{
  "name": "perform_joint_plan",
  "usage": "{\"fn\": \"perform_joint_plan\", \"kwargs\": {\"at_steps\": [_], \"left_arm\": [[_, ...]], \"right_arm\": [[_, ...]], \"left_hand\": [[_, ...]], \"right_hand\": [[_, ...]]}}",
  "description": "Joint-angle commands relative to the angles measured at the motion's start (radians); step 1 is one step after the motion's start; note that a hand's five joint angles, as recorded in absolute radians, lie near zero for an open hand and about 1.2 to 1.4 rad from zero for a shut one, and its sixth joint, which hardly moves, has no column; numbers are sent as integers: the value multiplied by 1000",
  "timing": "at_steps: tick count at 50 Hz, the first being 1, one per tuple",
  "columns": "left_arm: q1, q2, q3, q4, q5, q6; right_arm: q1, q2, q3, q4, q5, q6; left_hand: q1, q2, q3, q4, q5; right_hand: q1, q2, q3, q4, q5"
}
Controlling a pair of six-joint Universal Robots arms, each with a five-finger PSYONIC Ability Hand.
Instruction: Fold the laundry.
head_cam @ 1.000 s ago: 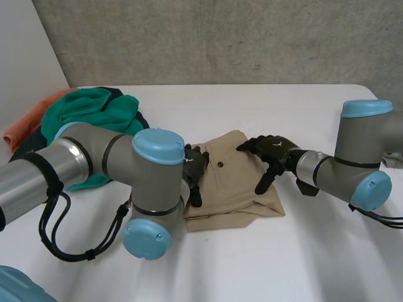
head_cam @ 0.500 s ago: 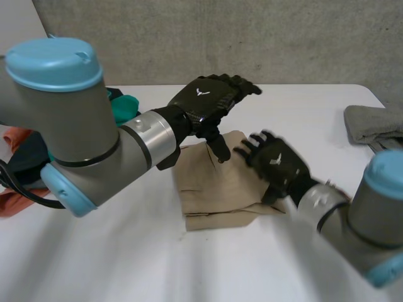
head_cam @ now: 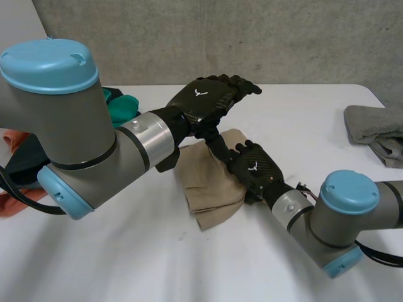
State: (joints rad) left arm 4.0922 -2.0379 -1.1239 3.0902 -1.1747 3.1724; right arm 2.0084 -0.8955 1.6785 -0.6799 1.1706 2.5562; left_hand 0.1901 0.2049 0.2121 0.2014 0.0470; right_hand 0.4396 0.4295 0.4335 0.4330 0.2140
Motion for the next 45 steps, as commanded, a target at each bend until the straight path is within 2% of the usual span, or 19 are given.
{"fn": "perform_joint_plan", "kwargs": {"at_steps": [1, 2, 3, 4, 12, 16, 20, 23, 28, 33, 36, 41, 45], "left_arm": [[0, 2, -1, 28, -5, -2], [2, 2, -1, 31, -5, -5], [2, 2, -1, 31, -6, -5], [2, 2, -1, 31, -5, -5], [8, 10, 3, 36, -5, -3], [8, 18, 9, 53, -8, -6], [10, 44, 9, 74, -17, -9], [10, 56, 7, 76, -31, -8], [5, 56, -1, 76, -34, -8], [0, 55, -19, 76, -33, -6], [0, 48, -28, 77, -33, -6], [-1, 39, -31, 77, -33, -5], [-4, 24, -31, 76, -34, -3]], "right_arm": [[1, 52, -94, 19, -2, 39], [0, 58, -106, 20, -3, 54], [0, 56, -108, 20, -5, 61], [0, 56, -112, 17, -3, 68], [-11, 44, -233, 26, 38, 202], [-20, 26, -331, 42, 90, 311], [-117, -3, -430, 40, 135, 380], [-242, -25, -493, 33, 138, 401], [-417, -8, -615, 37, 92, 407], [-598, 139, -761, 62, 0, 459], [-655, 216, -815, 88, -51, 461], [-763, 381, -891, 144, -234, 463], [-810, 446, -890, 148, -310, 464]], "left_hand": [[20, 6, -2, 9, -11], [20, 6, -2, 9, -11], [20, 6, -2, 9, -11], [20, 6, -2, 9, -11], [26, 12, 4, 15, -5], [26, 12, 4, 15, -5], [26, 12, 4, 15, -5], [26, 12, 4, 15, -5], [26, 12, 4, 15, -5], [26, 12, 4, 15, -5], [26, 12, 4, 15, -5], [26, 12, 4, 15, -5], [29, 15, 7, 18, -2]], "right_hand": [[422, 432, 428, 429, 473], [775, 785, 781, 782, 826], [930, 940, 936, 936, 981], [956, 966, 962, 963, 1007], [957, 967, 963, 963, 1008], [957, 967, 963, 963, 1008], [957, 967, 963, 963, 1008], [957, 967, 963, 963, 1008], [957, 967, 963, 963, 1008], [957, 967, 963, 963, 1008], [957, 967, 963, 963, 1008], [957, 967, 963, 963, 1008], [957, 967, 963, 963, 1008]]}}
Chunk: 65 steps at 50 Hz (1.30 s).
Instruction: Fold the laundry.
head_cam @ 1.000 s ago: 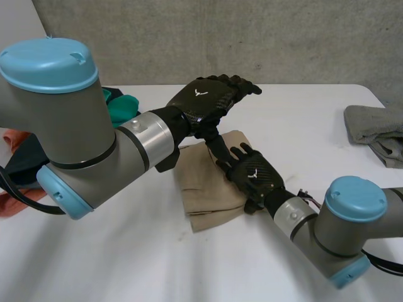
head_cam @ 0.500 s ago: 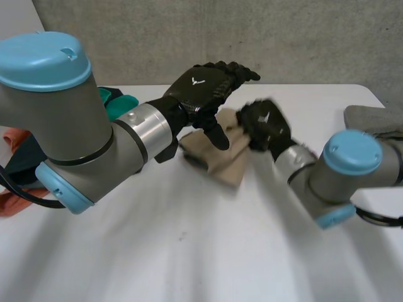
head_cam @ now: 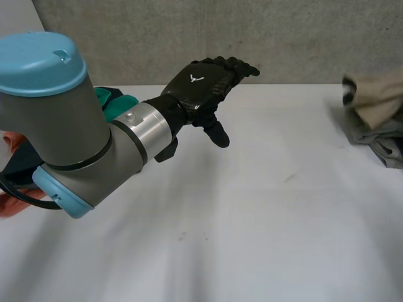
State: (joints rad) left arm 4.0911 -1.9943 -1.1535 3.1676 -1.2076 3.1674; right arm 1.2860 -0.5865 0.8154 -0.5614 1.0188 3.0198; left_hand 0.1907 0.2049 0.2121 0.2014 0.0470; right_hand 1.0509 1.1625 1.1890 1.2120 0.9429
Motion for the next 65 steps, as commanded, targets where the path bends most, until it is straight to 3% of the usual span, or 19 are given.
{"fn": "perform_joint_plan", "kwargs": {"at_steps": [1, 11, 12, 15, 19, 29, 36, 41, 45, 49, 50, 52, 54, 58, 65], "left_arm": [[-3, -21, -2, -1, -1, 2], [-11, -26, -2, 0, -1, 2], [-11, -26, -2, 0, -1, 2], [-11, -24, -2, 0, -3, 0], [-15, -20, -2, 0, -3, -1], [-46, 23, -2, -3, -3, -6], [-57, 86, 14, 2, -3, -7], [-43, 138, 49, 18, -15, -6], [8, 172, 77, 26, -108, 5], [155, 173, 67, 37, -217, 58], [226, 166, 57, 49, -246, 112], [294, 149, 43, 71, -268, 181], [385, 68, 22, 106, -276, 291], [483, -113, 11, 141, -270, 449], [587, -403, 81, 189, -212, 585]], "right_arm": [[-102, 146, -25, 31, -169, -1], [-177, 180, -7, -12, -226, -10], [-177, 168, 2, -12, -226, -10], [-175, 99, 68, -18, -203, -10], [-175, 5, 146, -20, -137, -12], [-209, -206, 289, 93, 6, -42], [-237, -392, 260, 276, 233, -321], [-18, -466, 306, 143, 218, -320], [87, -608, 462, 13, 135, -273], [156, -714, 660, -89, 19, -277], [177, -726, 697, -101, 3, -280], [225, -745, 767, -118, -25, -292], [298, -765, 867, -144, -54, -326], [348, -779, 984, -129, -52, -398], [342, -770, 1081, -109, -52, -460]], "left_hand": [[29, 14, 7, 18, -2], [29, 14, 7, 18, -2], [29, 14, 7, 18, -2], [29, 14, 7, 18, -2], [29, 14, 7, 18, -2], [26, 12, 4, 15, -5], [20, 6, -2, 9, -11], [26, 12, 4, 15, -5], [26, 12, 4, 15, -5], [-4, -18, -25, -14, -34], [-15, -29, -37, -26, -46], [-15, -30, -37, -26, -46], [-15, -30, -37, -26, -46], [-15, -30, -37, -26, -46], [5, -9, -16, -6, -26]], "right_hand": [[345, 234, 207, 184, 279], [345, 234, 207, 184, 279], [250, 139, 112, 89, 184], [-661, -773, -799, -822, -727], [-876, -988, -1014, -1037, -943], [-876, -988, -1014, -1037, -943], [-876, -988, -1014, -1037, -943], [-876, -988, -1014, -1037, -943], [-876, -988, -1014, -1037, -943], [-876, -988, -1014, -1037, -943], [-876, -988, -1014, -1037, -943], [-876, -988, -1014, -1037, -943], [-876, -988, -1014, -1037, -943], [-876, -988, -1014, -1037, -943], [-876, -988, -1014, -1037, -943]]}}
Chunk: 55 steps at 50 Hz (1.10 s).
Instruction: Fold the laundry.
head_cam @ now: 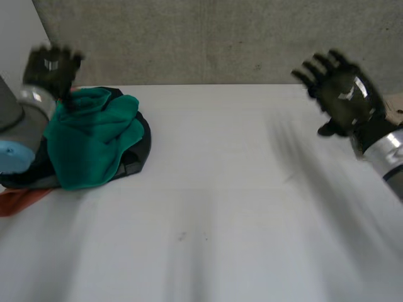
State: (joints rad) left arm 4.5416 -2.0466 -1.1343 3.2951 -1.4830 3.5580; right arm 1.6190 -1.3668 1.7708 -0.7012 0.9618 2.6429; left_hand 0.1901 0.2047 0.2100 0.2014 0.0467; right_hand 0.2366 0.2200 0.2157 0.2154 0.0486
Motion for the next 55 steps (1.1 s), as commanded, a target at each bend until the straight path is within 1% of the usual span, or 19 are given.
{"fn": "perform_joint_plan", "kwargs": {"at_steps": [1, 3, 7, 8, 10, 15, 17, 20, 21, 24, 27, 29, 32, 35, 38, 40, 46, 51, 55], "left_arm": [[146, -374, 73, 64, 72, 196], [152, -408, 93, 66, 88, 196], [137, -431, 113, 72, 115, 176], [117, -422, 113, 77, 110, 164], [84, -383, 107, 87, 104, 136], [-42, -108, -8, 205, 83, -49], [-73, -55, -41, 244, 78, -96], [-166, 37, -87, 291, 78, -191], [-223, 61, -102, 291, 84, -236], [-309, 69, -117, 282, 89, -294], [-430, 26, -124, 271, 92, -317], [-499, -57, -105, 255, 98, -317], [-556, -185, -61, 207, 98, -308], [-569, -260, -23, 128, 95, -256], [-569, -284, 1, 78, 81, -183], [-562, -277, 7, 55, 70, -133], [-549, -177, -45, 40, -8, -120], [-530, -72, -151, 38, -72, -137], [-532, -14, -214, 31, -83, -185]], "right_arm": [[7, 11, 128, 34, 5, -84], [4, 12, 133, 39, 5, -84], [-4, 12, 136, 57, 6, -84], [-5, 12, 136, 60, 6, -84], [-14, 12, 131, 72, 8, -86], [-48, 5, 127, 78, 11, -80], [-50, -3, 124, 80, 12, -74], [-51, -17, 124, 86, 23, -70], [-51, -23, 124, 92, 28, -69], [-51, -43, 118, 136, 49, -55], [-51, -46, 111, 173, 61, -49], [-51, -44, 104, 207, 67, -46], [-51, -44, 98, 238, 69, -46], [-54, -41, 93, 249, 69, -44], [-73, -41, 90, 252, 69, -44], [-86, -43, 88, 253, 69, -44], [-114, -35, 49, 322, 54, -18], [-125, -35, -42, 483, 41, 40], [-126, -25, -140, 704, 21, 45]], "left_hand": [[20, 6, 0, 9, -11], [102, 88, 82, 91, 71], [1204, 1189, 1184, 1193, 1173], [1206, 1192, 1186, 1195, 1175], [1206, 1192, 1186, 1195, 1175], [1206, 1192, 1186, 1195, 1175], [1206, 1192, 1186, 1195, 1175], [1206, 1192, 1186, 1195, 1175], [1206, 1192, 1186, 1195, 1175], [1206, 1192, 1186, 1195, 1175], [1206, 1192, 1186, 1195, 1175], [1206, 1192, 1186, 1195, 1175], [1206, 1192, 1186, 1195, 1175], [1192, 1177, 1172, 1181, 1161], [1063, 1049, 1043, 1052, 1032], [688, 674, 668, 677, 657], [51, 37, 31, 40, 20], [38, 23, 18, 27, 7], [47, 32, 27, 36, 16]], "right_hand": [[-62, -45, -41, -41, -49], [-62, -45, -41, -41, -49], [-62, -45, -41, -41, -49], [-62, -45, -41, -41, -49], [-62, -45, -41, -41, -49], [-62, -45, -41, -41, -49], [-62, -45, -41, -41, -49], [-62, -45, -41, -41, -49], [-62, -45, -41, -41, -49], [-62, -45, -41, -41, -49], [-62, -45, -41, -41, -49], [-62, -45, -41, -41, -49], [-62, -45, -41, -41, -49], [-62, -45, -41, -41, -49], [-62, -45, -41, -41, -49], [-62, -45, -41, -41, -49], [-62, -45, -41, -41, -49], [-62, -45, -41, -41, -49], [-62, -45, -41, -41, -49]]}}
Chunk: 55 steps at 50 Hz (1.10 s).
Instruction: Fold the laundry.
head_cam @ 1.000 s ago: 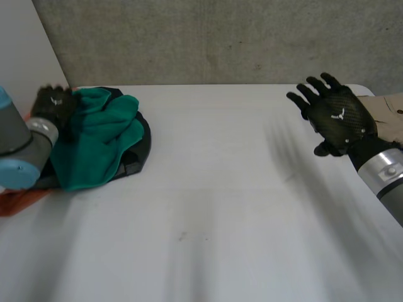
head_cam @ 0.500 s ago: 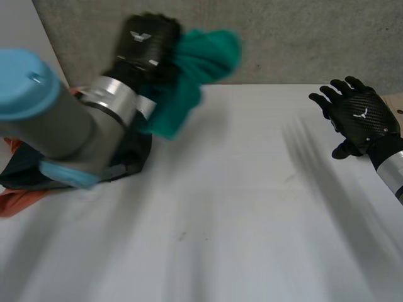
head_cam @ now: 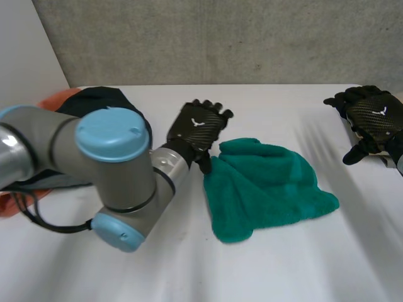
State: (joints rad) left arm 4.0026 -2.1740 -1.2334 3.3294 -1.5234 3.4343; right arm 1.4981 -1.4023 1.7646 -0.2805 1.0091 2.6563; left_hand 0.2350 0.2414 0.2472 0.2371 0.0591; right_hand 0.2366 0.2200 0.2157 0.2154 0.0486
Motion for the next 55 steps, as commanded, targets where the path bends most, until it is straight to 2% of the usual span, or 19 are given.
{"fn": "perform_joint_plan", "kwargs": {"at_steps": [1, 5, 11, 13, 17, 22, 26, 27, 30, 31, 32, 34, 37, 41, 42, 43, 46, 50, 55], "left_arm": [[6, 126, -133, -7, -41, -84], [0, 131, -143, -10, -32, -129], [-5, 109, -123, -50, -31, -130], [-19, 88, -127, -80, -32, -129], [-53, 47, -133, -102, -34, -139], [-59, -35, -115, -100, -29, -130], [-57, -108, -65, -94, -29, -127], [-56, -125, -52, -93, -31, -127], [-54, -164, -9, -93, -35, -126], [-54, -164, 0, -90, -35, -126], [-53, -162, 11, -84, -37, -129], [-54, -158, 17, -68, -37, -133], [-59, -95, 9, -41, -41, -135], [-65, 89, -26, -30, -41, -139], [-63, 130, -32, -27, -40, -139], [-62, 208, -40, -18, -40, -136], [-56, 304, -37, 7, -46, -132], [-49, 375, -6, 7, -66, -130], [-48, 312, 38, 7, -72, -118]], "right_arm": [[-7, 35, -172, 382, -33, 30], [4, 137, -246, 570, -33, 22], [13, 181, -231, 618, -44, 4], [31, 209, -209, 592, -53, 1], [80, 264, -179, 491, -60, -4], [114, 307, -148, 345, -53, -4], [154, 347, -143, 242, -35, -6], [168, 356, -140, 218, -21, -6], [179, 362, -140, 198, 2, -7], [183, 361, -140, 193, 19, -9], [185, 359, -142, 195, 28, -9], [188, 350, -148, 199, 43, -15], [188, 338, -149, 205, 57, -36], [182, 166, -157, 245, 63, -41], [183, 76, -172, 277, 63, -42], [183, 37, -187, 296, 63, -42], [182, -62, -270, 384, 63, -30], [182, -69, -368, 463, 62, -27], [189, -5, -430, 466, 63, 4]], "left_hand": [[5, -2, -7, 3, 6], [23, 16, 10, 20, 24], [169, 163, 157, 167, 171], [184, 177, 172, 182, 185], [175, 169, 163, 173, 177], [-7, -13, -19, -9, -5], [-1, -7, -13, -3, 0], [14, 7, 1, 12, 15], [359, 352, 347, 357, 360], [508, 502, 496, 506, 510], [830, 823, 817, 828, 831], [1160, 1153, 1147, 1158, 1161], [1161, 1155, 1149, 1159, 1163], [1161, 1155, 1149, 1159, 1163], [1161, 1155, 1149, 1159, 1163], [1161, 1155, 1149, 1159, 1163], [1161, 1155, 1149, 1159, 1163], [1161, 1155, 1149, 1159, 1163], [1161, 1155, 1149, 1159, 1163]], "right_hand": [[-62, -45, -41, -41, -49], [-5, 12, 16, 16, 9], [62, 79, 83, 84, 76], [148, 164, 169, 169, 161], [148, 164, 169, 169, 161], [95, 112, 116, 116, 109], [127, 144, 148, 148, 141], [212, 228, 232, 233, 225], [701, 718, 722, 722, 714], [999, 1016, 1020, 1020, 1013], [1153, 1170, 1174, 1174, 1167], [1160, 1176, 1181, 1181, 1173], [1160, 1176, 1181, 1181, 1173], [1160, 1176, 1181, 1181, 1173], [1160, 1176, 1181, 1181, 1173], [1160, 1176, 1181, 1181, 1173], [1160, 1176, 1181, 1181, 1173], [1160, 1176, 1181, 1181, 1173], [1160, 1176, 1181, 1181, 1173]]}}
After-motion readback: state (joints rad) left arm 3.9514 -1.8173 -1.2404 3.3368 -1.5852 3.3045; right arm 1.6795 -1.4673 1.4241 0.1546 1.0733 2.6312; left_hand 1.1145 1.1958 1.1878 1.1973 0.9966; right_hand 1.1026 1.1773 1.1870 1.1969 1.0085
